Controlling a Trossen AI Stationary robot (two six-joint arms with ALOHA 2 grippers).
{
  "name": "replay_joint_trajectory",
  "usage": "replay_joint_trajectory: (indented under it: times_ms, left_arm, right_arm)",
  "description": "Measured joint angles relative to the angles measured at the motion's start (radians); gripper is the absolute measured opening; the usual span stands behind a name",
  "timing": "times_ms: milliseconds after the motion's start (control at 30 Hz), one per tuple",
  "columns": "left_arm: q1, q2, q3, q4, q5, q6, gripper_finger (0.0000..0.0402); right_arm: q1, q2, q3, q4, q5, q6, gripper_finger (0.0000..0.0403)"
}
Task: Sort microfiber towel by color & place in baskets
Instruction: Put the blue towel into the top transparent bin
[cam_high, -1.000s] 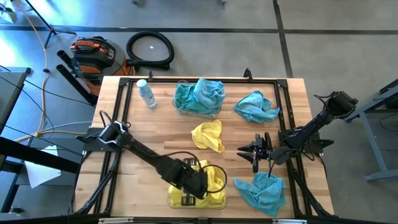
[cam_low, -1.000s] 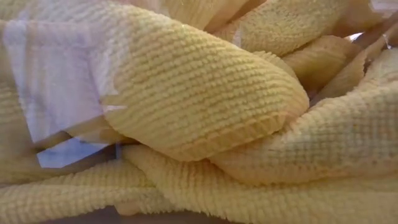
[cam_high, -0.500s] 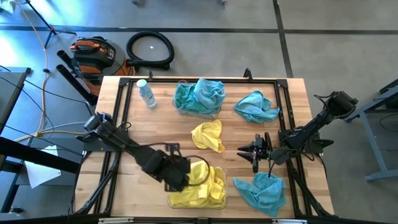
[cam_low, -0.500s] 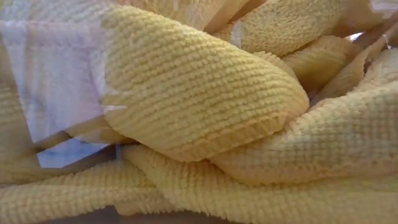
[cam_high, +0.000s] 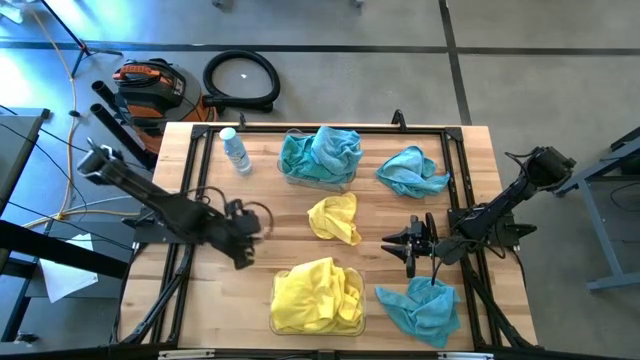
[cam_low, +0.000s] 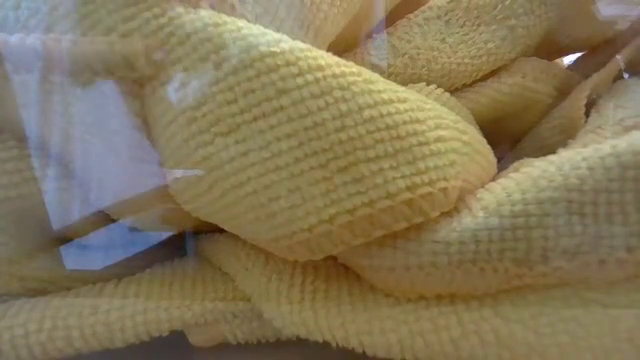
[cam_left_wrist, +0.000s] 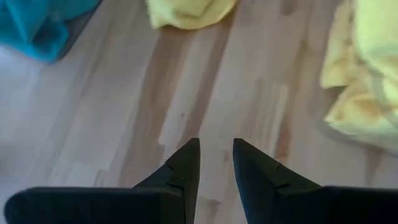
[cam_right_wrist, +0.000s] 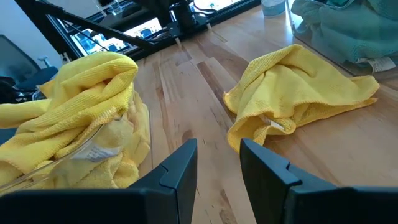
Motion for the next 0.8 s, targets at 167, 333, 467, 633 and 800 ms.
replay_joint_trajectory:
  times_ms: [167, 333, 467, 633, 800]
  left_arm:
    - [0.019, -0.209, -0.257, 0.157, -0.036, 0.001, 0.0085]
    - [0.062, -0.365, -0.452, 0.35, -0.053, 0.058, 0.0085]
    - [0.108, -0.435, -0.562, 0.521, -0.055, 0.161, 0.0085]
    - [0.155, -0.459, -0.626, 0.623, -0.04, 0.22, 0.0085]
    - [0.179, -0.459, -0.628, 0.643, -0.039, 0.21, 0.0085]
  right_arm:
    - [-0.014, 0.0, 0.0, 0.0, 0.005, -0.008, 0.0116]
    - [-0.09, 0.0, 0.001, 0.008, 0.034, -0.025, 0.0116]
    - [-0.197, 0.0, 0.035, 0.006, 0.033, -0.13, 0.0117]
    - [-0.381, -0.001, 0.149, -0.118, 0.004, -0.235, 0.0129]
    - [-0.613, -0.001, 0.339, -0.61, -0.136, -0.107, 0.0151]
